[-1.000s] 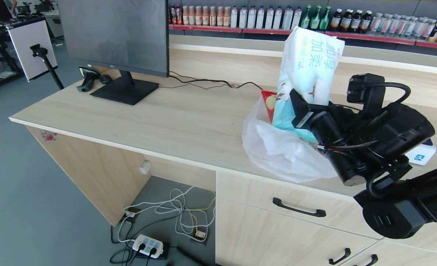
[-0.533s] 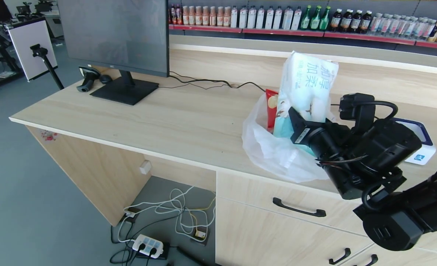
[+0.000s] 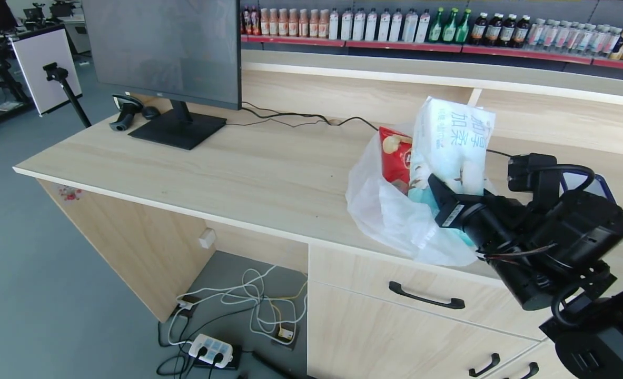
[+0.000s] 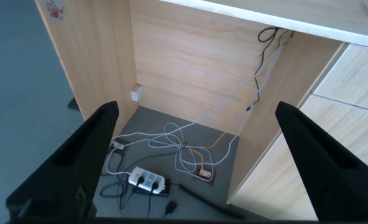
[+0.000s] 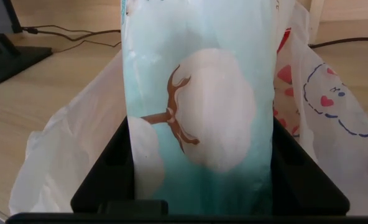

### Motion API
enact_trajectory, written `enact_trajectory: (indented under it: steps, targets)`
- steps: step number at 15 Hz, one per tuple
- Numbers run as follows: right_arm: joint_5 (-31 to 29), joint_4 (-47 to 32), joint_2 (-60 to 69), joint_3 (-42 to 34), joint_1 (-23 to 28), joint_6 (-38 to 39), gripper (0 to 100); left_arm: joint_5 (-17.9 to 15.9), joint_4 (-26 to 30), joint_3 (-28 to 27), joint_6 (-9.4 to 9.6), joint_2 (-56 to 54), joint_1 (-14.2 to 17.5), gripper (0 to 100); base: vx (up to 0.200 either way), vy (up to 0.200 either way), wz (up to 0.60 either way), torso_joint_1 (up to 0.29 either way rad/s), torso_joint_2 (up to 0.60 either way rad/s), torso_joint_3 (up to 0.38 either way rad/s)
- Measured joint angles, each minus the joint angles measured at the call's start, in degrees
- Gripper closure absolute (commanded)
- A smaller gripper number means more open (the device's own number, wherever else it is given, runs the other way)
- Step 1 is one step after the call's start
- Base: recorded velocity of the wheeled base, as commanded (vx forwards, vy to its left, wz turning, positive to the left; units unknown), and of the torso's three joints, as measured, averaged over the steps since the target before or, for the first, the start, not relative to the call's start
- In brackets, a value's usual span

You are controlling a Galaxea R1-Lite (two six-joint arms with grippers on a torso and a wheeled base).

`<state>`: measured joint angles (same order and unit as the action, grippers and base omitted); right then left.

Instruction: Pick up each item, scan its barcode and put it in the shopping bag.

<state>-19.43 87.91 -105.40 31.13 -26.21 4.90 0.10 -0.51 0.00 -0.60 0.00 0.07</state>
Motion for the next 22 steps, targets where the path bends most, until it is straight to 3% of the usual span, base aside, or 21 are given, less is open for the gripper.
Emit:
enact_trajectory:
  steps: [3, 7, 9, 15, 22]
  targets:
    - [-0.2, -0.2, -1.2, 3.2, -0.9, -0.4, 100, 0.0, 0.0, 0.0, 0.02, 0.0, 0.0, 0, 0.0, 0.0, 0.0, 0.0, 0.0, 0.0]
    - [-0.6, -0.3, -3.1, 5.4, -6.8, -1.3, 100, 0.0, 0.0, 0.0, 0.0, 0.0, 0.0, 0, 0.0, 0.0, 0.0, 0.0, 0.0, 0.0]
    - [-0.2, -0.5, -4.3, 8.0, -7.4, -2.4, 100, 0.0, 0.0, 0.0, 0.0, 0.0, 0.0, 0, 0.0, 0.0, 0.0, 0.0, 0.0, 0.0]
    - [-0.4, -0.2, -6.1, 5.0, -0.5, -1.0, 100, 0.0, 0.0, 0.0, 0.0, 0.0, 0.0, 0, 0.0, 0.0, 0.0, 0.0, 0.0, 0.0]
    - [-0.6, -0.2, -6.7, 5.4, 0.4, -0.1, 100, 0.0, 0.0, 0.0, -0.02, 0.0, 0.0, 0, 0.0, 0.0, 0.0, 0.0, 0.0, 0.0]
